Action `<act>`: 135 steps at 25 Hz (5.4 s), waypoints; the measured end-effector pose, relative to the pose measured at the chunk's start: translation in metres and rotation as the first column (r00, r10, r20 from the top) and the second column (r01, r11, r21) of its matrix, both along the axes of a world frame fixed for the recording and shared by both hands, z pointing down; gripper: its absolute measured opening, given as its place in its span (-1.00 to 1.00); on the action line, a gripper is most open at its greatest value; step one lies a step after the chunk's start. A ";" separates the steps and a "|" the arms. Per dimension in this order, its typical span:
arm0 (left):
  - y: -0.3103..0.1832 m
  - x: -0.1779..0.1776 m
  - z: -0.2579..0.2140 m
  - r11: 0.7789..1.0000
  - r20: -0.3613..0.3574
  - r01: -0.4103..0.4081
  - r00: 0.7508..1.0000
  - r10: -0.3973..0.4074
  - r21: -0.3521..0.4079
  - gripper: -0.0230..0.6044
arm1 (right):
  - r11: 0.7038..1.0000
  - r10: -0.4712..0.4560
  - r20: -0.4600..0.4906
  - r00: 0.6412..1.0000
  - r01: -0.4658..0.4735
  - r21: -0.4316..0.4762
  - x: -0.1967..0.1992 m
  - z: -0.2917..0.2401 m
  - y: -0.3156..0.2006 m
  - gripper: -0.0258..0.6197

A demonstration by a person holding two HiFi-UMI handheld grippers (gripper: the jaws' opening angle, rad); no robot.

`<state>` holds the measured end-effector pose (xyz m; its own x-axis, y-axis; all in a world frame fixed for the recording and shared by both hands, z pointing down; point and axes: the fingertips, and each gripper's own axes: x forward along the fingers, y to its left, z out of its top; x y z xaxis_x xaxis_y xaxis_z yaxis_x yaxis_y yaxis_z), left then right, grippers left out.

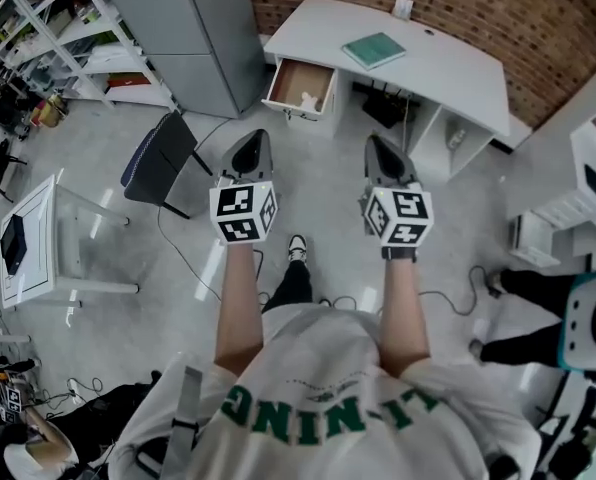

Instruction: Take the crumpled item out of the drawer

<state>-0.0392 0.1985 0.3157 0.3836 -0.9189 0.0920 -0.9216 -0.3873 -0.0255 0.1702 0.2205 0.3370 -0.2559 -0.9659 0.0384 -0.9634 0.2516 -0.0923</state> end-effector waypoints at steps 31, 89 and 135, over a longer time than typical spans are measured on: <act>-0.319 -0.039 0.051 0.992 -0.049 -0.106 0.994 0.102 -0.071 -0.95 | 0.990 -0.064 -0.066 0.996 0.055 -0.129 -0.079 0.055 -0.315 -0.93; -0.645 0.006 0.435 0.839 -0.105 -0.063 0.994 0.008 -0.540 -0.95 | 0.569 -0.459 -0.165 0.873 0.146 -0.809 -0.099 0.565 -0.677 -0.48; -0.581 -0.023 0.335 0.846 -0.121 -0.019 0.991 -0.054 -0.533 -0.95 | 0.660 -0.271 -0.261 0.926 -0.018 -0.751 -0.060 0.423 -0.622 -0.91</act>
<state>-0.0620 -0.3821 0.6504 0.4097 -0.7496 0.5199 -0.9095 -0.2913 0.2966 0.1101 -0.4020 0.7602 -0.2049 -0.5411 0.8156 -0.9319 0.3626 0.0065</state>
